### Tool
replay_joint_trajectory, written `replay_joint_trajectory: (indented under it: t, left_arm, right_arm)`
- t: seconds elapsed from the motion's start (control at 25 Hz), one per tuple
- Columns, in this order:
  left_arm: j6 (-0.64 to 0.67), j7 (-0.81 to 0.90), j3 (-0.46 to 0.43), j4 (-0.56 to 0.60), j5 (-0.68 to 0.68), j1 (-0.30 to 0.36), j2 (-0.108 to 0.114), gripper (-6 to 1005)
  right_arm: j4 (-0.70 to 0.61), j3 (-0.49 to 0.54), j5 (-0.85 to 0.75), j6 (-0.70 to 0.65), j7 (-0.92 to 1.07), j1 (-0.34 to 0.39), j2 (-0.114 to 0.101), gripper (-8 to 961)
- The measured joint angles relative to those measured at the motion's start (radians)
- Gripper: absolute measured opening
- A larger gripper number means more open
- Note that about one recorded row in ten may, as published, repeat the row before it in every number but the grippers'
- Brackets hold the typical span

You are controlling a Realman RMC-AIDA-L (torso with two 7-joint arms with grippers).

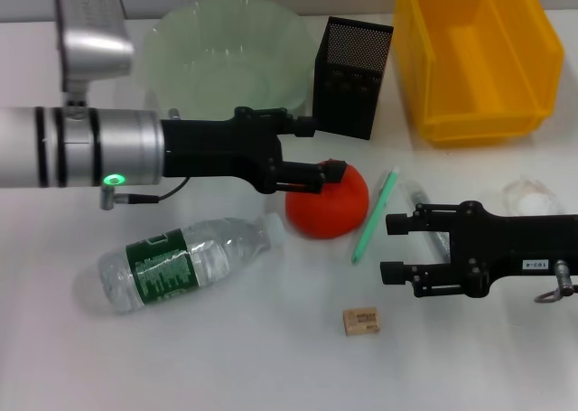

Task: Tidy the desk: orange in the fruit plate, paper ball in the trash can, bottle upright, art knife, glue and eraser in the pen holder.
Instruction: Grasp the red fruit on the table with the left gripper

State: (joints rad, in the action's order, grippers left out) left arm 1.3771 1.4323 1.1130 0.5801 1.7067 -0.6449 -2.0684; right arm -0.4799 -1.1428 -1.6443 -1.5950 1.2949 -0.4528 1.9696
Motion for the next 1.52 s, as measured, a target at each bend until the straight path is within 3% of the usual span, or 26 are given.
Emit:
replay_joint_trajectory:
  t: [0.16,0.48,0.96,1.16,1.52]
  left_arm:
    - [-0.144,0.006,0.084,-0.025,0.014,-0.037,-0.008,791]
    - [-0.303,0.031,0.205,-0.041,0.006,-0.048,-0.011,782]
    - [-0.344,0.036,0.271,-0.046,-0.025,-0.057,-0.012,768]
    - [-0.348,0.036,0.298,-0.046,-0.026,-0.064,-0.012,552]
    - [-0.348,0.036,0.312,-0.046,-0.028,-0.07,-0.012,298]
  right_arm:
    - [0.0,0.0,0.0,0.001,0.003,0.005,0.0,749]
    - [0.001,0.0,-0.01,0.001,0.004,0.012,0.001,749]
    - [0.0,0.002,-0.011,0.001,0.002,0.015,0.002,748]
    - [0.001,0.009,-0.011,0.001,0.001,0.016,0.002,747]
    - [0.0,0.011,-0.012,0.009,0.0,0.016,0.002,747]
